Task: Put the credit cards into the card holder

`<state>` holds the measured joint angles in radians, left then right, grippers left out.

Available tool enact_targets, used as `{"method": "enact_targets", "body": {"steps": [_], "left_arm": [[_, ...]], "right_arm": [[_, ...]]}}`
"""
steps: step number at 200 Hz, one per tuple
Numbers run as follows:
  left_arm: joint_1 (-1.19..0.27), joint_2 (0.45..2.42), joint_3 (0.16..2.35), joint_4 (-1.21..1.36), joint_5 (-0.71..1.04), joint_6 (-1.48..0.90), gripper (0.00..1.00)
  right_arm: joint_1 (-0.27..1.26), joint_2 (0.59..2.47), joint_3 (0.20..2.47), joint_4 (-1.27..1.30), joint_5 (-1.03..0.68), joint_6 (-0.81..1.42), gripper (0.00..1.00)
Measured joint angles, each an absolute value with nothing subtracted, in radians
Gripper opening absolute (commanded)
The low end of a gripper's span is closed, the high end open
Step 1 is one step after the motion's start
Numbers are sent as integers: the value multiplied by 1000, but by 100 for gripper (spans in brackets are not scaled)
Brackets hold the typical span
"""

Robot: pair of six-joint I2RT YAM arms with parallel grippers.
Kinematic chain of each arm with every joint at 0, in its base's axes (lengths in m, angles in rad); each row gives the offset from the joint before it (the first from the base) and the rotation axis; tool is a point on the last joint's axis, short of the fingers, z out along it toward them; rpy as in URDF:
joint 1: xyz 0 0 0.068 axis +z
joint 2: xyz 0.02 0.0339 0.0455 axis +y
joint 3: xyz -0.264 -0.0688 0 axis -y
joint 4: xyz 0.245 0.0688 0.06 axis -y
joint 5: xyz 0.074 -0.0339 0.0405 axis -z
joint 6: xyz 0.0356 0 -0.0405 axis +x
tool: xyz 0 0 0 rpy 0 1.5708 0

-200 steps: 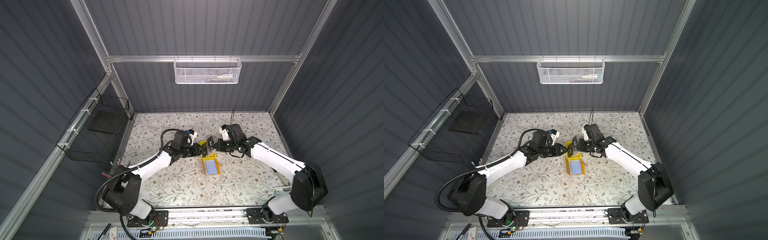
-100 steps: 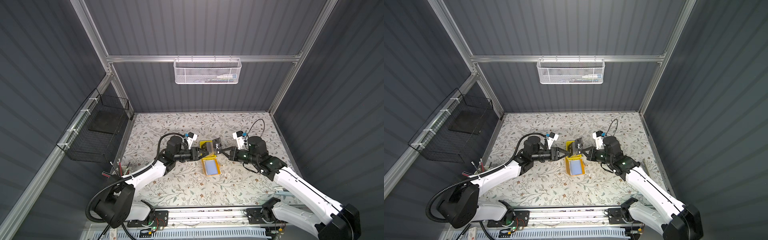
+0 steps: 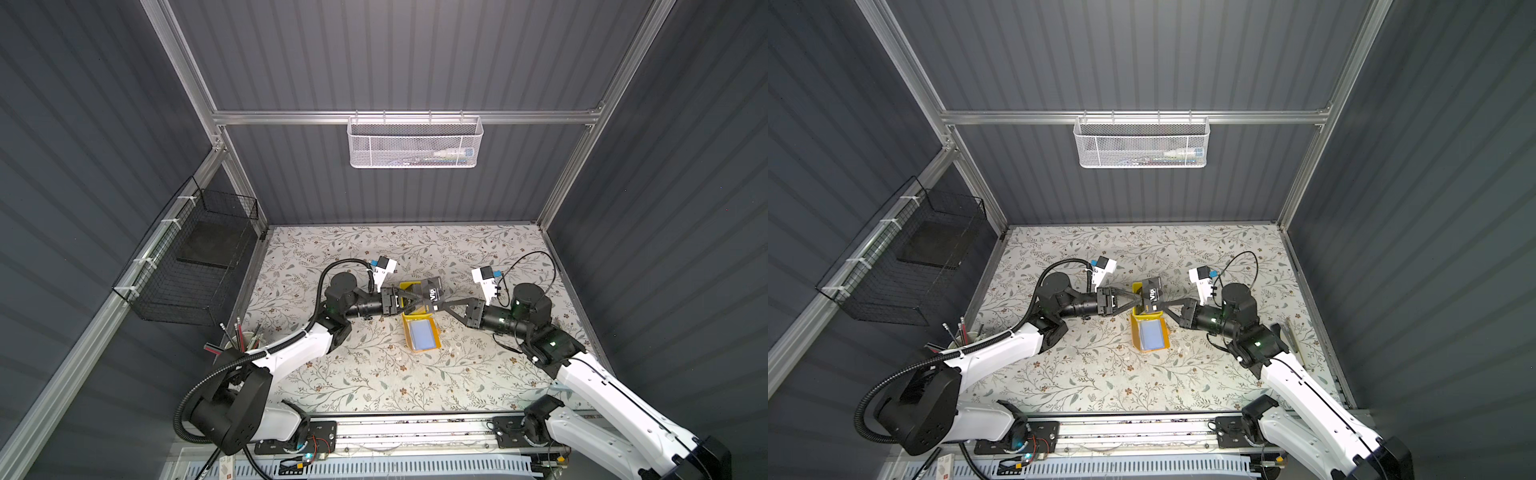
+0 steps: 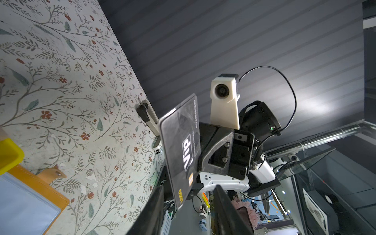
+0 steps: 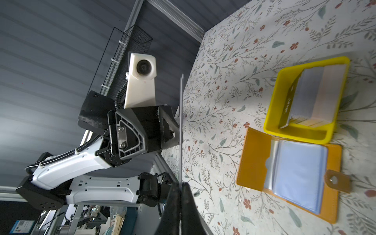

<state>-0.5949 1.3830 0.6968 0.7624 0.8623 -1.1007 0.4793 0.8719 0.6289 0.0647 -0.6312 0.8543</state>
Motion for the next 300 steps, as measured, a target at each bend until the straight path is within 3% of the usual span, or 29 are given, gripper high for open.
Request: {"method": "enact_targets", "body": {"steps": [51,147,174,201,300], "left_arm": [[-611,1434,693,875,866,-1188,35],[-615,1504,675,1095,867,-1324,4],[-615,1504,675,1092,866,-1319,0],[-615,1504,675,1054,865,-1296,0],[-621,1422,676,605,783,-1054,0]], "right_arm": [[479,879,613,150,-683,895,3],[479,902,570,233,-693,938,7],[479,901,567,231,-688,940,19],[479,896,569,199,-670,926,30],[622,840,589,-151,-340,778,33]]}}
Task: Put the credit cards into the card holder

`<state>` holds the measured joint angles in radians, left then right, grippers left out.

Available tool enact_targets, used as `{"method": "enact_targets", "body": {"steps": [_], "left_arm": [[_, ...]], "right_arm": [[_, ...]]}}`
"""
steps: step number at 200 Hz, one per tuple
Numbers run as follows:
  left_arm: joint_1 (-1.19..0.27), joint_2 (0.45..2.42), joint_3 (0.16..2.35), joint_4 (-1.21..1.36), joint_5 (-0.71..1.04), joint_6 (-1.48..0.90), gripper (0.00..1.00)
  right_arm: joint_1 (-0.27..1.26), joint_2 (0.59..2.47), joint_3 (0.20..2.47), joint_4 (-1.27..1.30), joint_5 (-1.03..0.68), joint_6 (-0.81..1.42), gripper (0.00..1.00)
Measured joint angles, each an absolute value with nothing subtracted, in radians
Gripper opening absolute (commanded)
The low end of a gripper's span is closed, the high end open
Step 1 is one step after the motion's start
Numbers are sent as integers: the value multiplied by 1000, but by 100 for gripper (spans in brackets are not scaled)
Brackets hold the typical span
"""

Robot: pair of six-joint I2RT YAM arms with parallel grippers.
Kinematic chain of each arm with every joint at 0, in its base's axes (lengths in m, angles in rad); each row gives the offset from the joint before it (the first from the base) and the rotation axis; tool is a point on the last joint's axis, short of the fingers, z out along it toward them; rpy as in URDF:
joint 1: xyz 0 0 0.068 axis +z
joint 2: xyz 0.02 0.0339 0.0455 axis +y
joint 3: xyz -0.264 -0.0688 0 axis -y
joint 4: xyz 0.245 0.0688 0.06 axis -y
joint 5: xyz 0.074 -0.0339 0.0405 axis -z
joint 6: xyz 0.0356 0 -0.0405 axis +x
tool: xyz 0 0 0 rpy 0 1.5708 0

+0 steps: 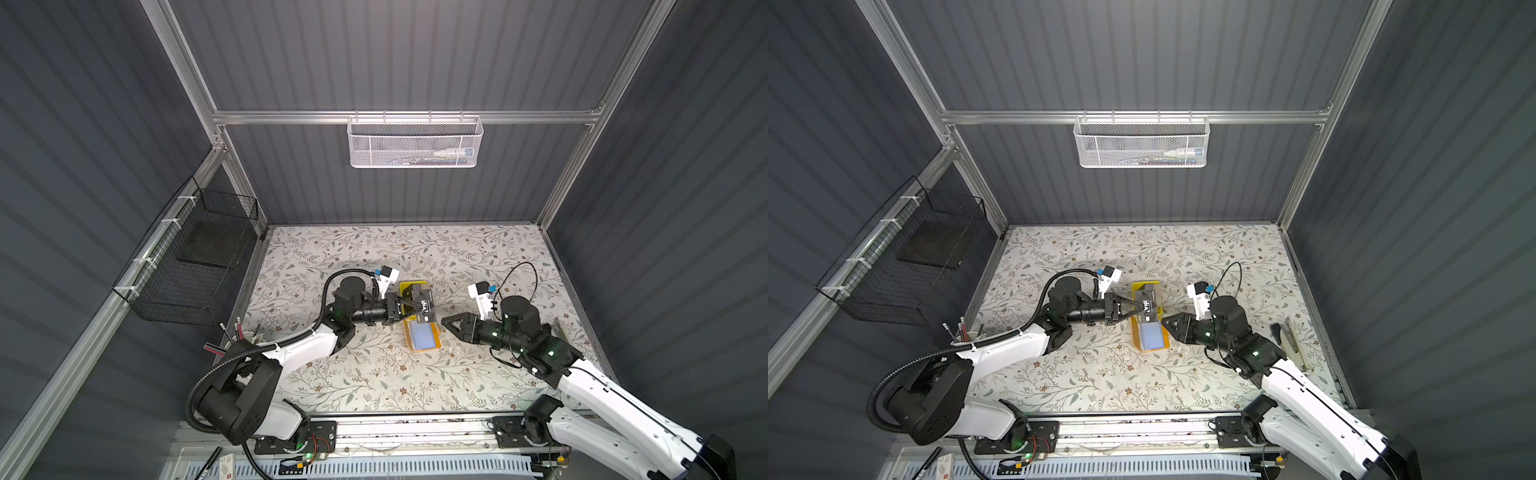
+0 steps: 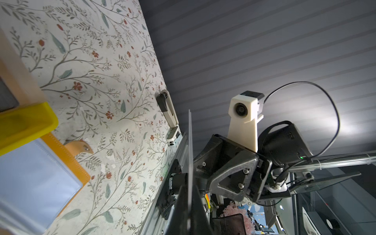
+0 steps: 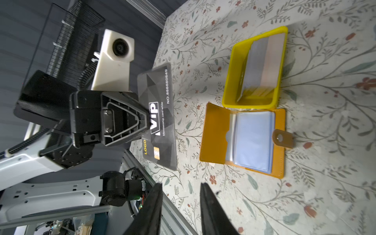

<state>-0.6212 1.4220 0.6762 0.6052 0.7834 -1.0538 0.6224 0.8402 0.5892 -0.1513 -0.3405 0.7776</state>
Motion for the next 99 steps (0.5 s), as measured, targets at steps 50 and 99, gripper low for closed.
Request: {"method": "enact_targets", "body": {"steps": [50,99], "left_arm": [[-621,1418,680,414,723,-967,0],[-620,1443,707,312,662,-926,0]], "right_arm": [[697,1020,580,-134,-268,772,34],[807,1234,619,-121,-149,774,40]]}}
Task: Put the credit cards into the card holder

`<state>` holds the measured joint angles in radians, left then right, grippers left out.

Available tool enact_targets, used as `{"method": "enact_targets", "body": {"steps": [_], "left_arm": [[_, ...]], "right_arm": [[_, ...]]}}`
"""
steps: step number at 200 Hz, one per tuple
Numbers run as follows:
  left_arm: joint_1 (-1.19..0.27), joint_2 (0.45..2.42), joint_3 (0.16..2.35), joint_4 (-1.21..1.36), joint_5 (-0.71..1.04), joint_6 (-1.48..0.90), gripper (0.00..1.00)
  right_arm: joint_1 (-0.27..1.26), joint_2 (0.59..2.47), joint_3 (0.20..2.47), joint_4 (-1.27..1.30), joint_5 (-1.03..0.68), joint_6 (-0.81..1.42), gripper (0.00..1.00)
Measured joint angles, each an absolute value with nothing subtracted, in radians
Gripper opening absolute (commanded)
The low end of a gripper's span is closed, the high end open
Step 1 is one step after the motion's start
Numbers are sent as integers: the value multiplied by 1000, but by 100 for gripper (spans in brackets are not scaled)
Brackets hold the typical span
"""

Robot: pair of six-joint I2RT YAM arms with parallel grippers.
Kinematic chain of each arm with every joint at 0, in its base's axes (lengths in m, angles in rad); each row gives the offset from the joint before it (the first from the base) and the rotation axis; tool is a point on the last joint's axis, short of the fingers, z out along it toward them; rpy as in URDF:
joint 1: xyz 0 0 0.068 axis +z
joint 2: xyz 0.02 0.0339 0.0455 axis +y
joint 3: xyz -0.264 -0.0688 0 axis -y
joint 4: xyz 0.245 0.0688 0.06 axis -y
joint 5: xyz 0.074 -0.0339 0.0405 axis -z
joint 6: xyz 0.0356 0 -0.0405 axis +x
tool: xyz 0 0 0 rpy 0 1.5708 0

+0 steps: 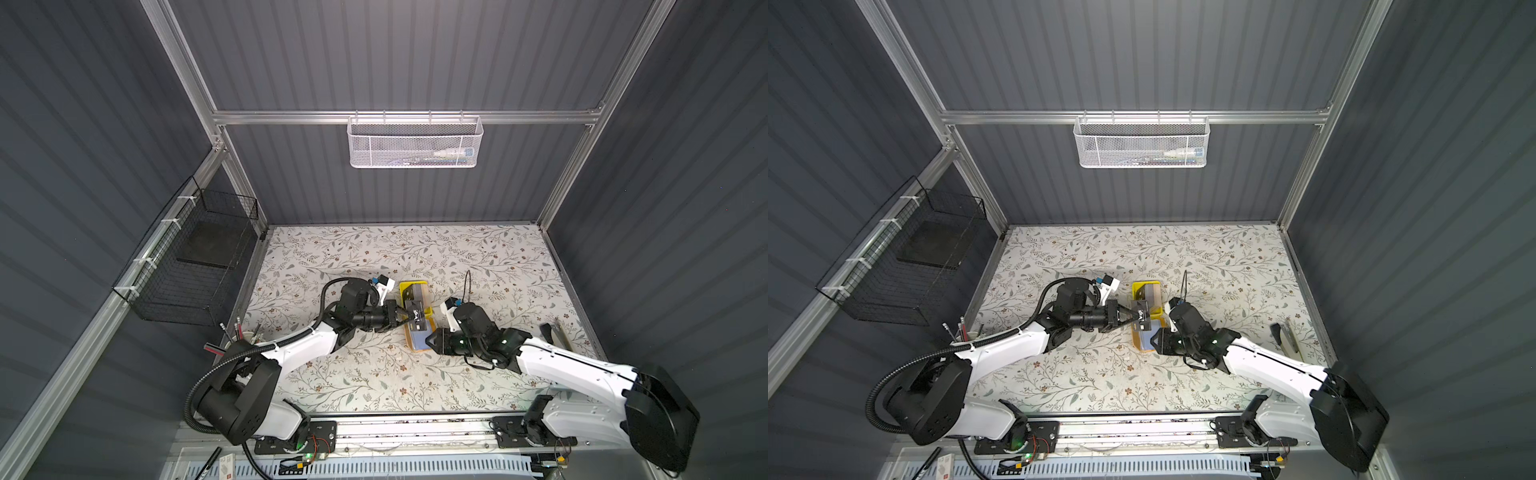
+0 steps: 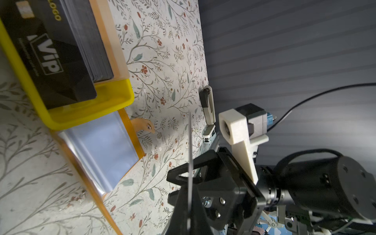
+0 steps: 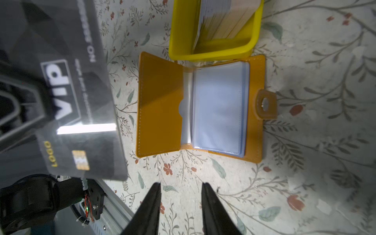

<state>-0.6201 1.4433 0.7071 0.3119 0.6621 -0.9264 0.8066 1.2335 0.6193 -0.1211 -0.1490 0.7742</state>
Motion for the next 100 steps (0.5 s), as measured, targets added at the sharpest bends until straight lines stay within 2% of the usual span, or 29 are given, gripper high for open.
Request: {"method": "enact_targets", "body": {"steps": [100], "left_arm": [[-616,1558,755,275,605,-917,0]], "right_arm": [[896,1486,730,-52,2,785,54]]}}
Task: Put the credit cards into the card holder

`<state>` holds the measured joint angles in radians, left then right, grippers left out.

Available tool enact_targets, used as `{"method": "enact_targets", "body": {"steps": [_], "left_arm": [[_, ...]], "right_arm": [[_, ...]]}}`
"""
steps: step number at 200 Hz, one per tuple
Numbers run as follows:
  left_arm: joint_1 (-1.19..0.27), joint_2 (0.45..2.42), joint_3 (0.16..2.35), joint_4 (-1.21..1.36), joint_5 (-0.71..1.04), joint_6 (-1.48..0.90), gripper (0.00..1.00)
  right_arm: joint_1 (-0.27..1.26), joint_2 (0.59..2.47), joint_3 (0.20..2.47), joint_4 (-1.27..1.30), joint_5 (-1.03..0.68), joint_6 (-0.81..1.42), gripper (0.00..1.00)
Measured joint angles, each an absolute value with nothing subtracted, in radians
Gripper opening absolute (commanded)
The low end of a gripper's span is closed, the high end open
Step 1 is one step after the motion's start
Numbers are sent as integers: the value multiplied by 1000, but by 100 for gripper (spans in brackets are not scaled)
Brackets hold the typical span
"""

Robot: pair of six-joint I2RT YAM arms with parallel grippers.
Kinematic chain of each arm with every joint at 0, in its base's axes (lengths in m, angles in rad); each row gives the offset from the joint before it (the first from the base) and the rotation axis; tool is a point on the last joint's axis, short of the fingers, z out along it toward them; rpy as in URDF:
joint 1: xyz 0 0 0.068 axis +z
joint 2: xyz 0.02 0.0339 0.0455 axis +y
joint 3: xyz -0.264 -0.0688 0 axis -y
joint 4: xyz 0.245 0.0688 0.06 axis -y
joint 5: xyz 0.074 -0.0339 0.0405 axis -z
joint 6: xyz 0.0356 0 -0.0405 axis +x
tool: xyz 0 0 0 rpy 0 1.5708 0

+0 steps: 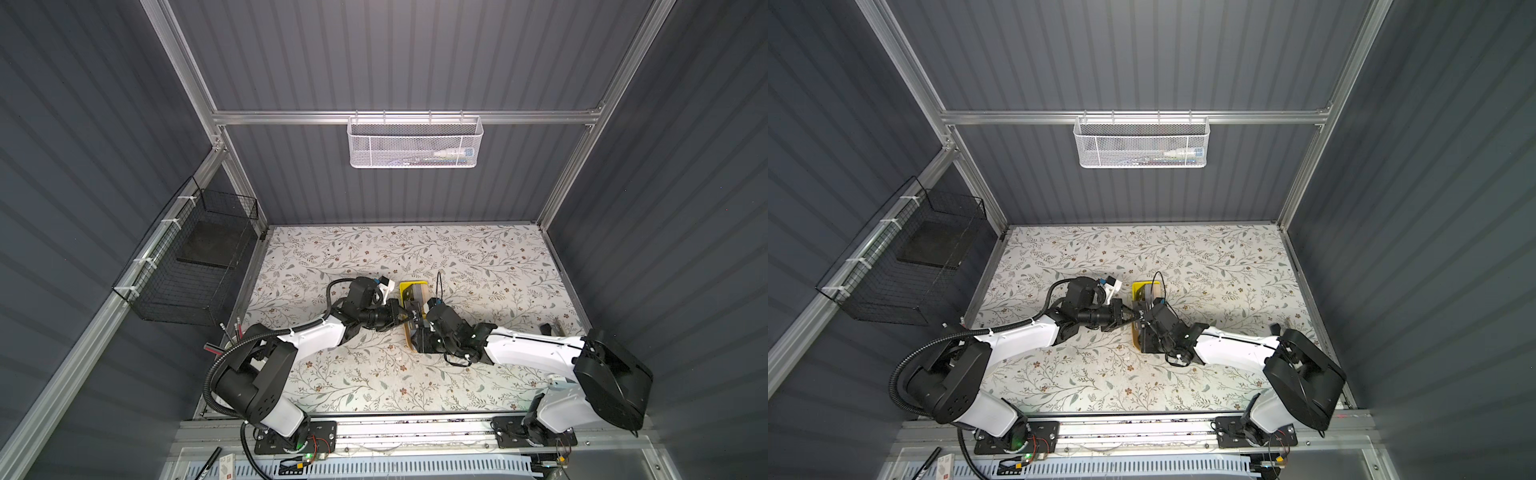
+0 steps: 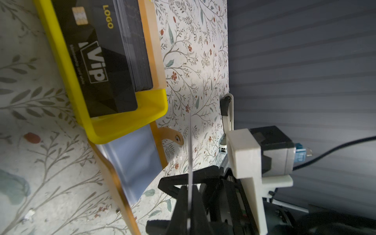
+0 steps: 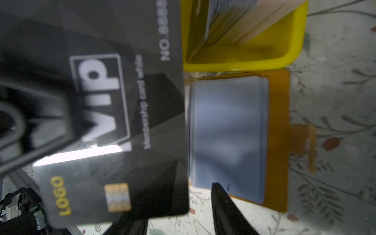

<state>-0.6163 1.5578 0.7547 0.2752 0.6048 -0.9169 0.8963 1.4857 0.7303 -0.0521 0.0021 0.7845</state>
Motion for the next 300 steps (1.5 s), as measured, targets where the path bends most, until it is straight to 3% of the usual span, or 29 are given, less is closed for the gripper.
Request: {"method": "enact_targets", "body": {"steps": [94,140,300], "left_arm": [[-616,1567,755,273,601,-908,0],[-616,1567,755,273,601,-908,0],[-607,1608,737,197,583,-832,0]], "right_arm": [[944,1592,768,-52,57,797,58],[944,1601,767,-41,52,815,64],[1016,1661,850,-146,189,807,65]]}}
